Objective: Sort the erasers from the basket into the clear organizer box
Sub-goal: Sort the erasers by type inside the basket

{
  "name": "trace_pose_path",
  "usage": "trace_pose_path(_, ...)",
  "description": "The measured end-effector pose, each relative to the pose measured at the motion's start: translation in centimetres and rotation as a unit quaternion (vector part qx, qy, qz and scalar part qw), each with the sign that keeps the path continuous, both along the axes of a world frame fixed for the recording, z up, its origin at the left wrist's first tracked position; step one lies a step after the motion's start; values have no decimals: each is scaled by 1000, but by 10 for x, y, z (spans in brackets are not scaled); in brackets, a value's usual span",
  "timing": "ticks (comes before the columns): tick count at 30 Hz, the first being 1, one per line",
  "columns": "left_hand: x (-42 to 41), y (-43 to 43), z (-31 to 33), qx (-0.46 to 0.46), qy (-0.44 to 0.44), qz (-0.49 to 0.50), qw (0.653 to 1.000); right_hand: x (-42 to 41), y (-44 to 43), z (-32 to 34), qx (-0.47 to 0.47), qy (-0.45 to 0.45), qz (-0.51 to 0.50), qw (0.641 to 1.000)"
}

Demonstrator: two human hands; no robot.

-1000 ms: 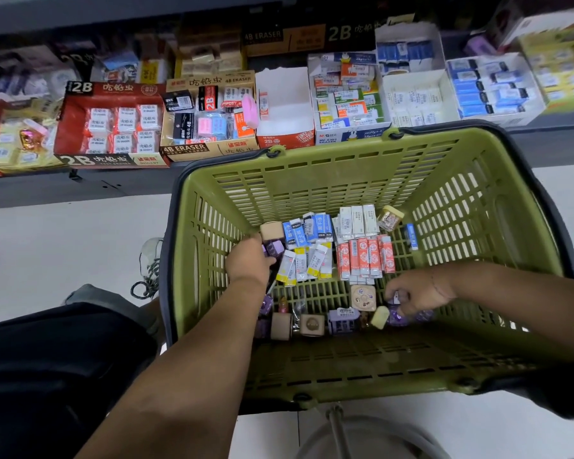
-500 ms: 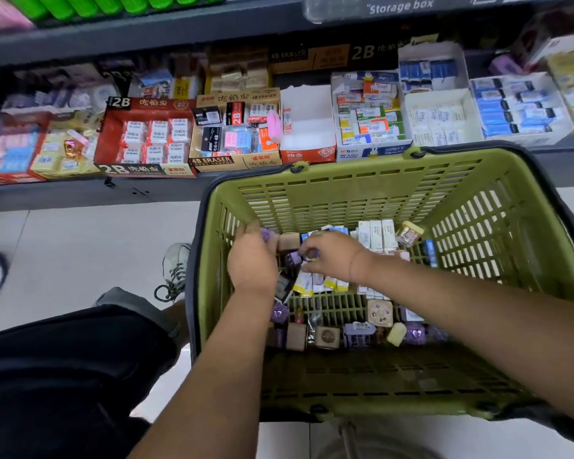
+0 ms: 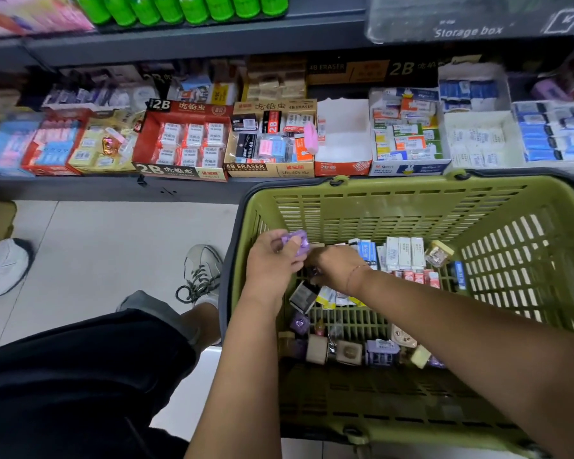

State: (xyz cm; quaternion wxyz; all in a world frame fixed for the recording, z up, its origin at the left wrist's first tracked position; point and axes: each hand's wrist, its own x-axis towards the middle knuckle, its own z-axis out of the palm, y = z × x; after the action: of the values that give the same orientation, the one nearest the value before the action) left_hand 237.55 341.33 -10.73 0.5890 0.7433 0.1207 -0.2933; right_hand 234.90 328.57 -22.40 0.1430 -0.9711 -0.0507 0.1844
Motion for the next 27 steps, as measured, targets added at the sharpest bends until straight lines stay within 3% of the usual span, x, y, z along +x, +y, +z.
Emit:
trace_pose_path(10, 16, 2, 14, -66, 18, -5, 998, 3, 3, -4, -98, 47, -15, 994)
trace_pose_path(19, 17, 6, 13, -57, 28, 17, 998, 19, 19, -5, -183, 85, 83, 976)
trace_pose_path(22, 19, 8, 15, -60, 22, 23, 998, 20, 20, 2, -113, 67, 58, 990)
trace_pose_path(27, 19, 2, 12, -49, 2, 5, 999, -2, -9, 50, 106, 39, -52, 992)
